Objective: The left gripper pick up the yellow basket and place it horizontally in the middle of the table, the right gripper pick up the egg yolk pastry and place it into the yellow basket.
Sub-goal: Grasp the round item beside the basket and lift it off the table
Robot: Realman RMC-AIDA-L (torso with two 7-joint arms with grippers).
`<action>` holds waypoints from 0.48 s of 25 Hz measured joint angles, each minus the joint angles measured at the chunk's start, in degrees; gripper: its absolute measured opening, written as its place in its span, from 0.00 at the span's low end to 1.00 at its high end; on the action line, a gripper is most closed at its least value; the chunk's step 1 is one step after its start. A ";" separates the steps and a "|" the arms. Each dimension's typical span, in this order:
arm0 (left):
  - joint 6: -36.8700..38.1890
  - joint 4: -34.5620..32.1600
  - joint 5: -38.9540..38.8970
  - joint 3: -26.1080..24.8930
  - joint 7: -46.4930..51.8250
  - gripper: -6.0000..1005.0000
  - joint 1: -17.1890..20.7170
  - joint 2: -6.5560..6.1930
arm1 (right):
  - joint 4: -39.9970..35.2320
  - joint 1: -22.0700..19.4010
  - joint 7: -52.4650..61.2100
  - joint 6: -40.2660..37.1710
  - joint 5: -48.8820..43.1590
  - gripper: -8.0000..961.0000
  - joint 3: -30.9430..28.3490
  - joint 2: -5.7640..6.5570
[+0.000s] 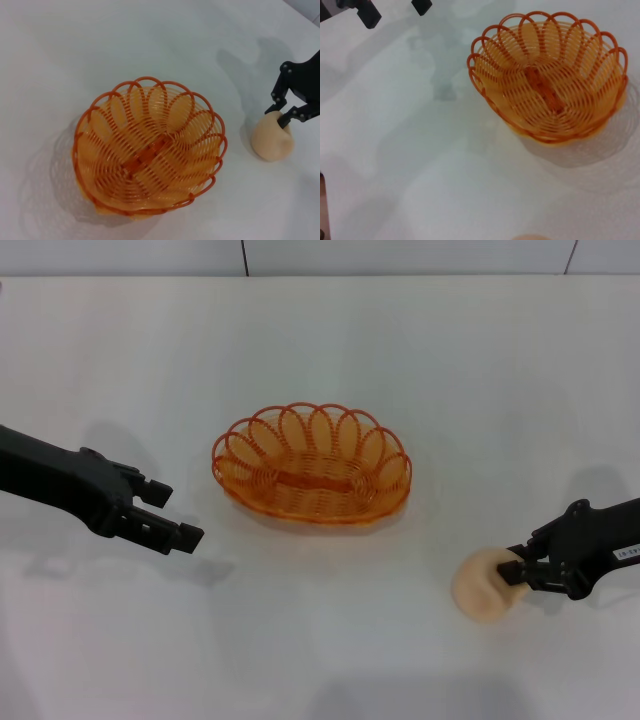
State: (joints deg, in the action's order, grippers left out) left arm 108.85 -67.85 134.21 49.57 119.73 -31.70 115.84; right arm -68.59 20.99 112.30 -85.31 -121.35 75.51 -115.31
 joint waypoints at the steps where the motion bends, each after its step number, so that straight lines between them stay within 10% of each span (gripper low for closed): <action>1: -0.02 0.00 0.00 -0.01 -0.01 0.89 0.05 0.00 | -0.09 0.01 0.00 -0.02 0.00 0.20 0.01 0.00; 12: -0.14 0.00 -0.13 -0.20 -0.03 0.89 0.72 0.08 | -6.59 -0.15 2.15 -1.20 0.99 0.10 -0.36 0.00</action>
State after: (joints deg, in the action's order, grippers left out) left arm 108.71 -67.85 134.08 49.37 119.70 -30.98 115.92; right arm -75.19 20.84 114.44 -86.51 -120.36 75.15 -115.31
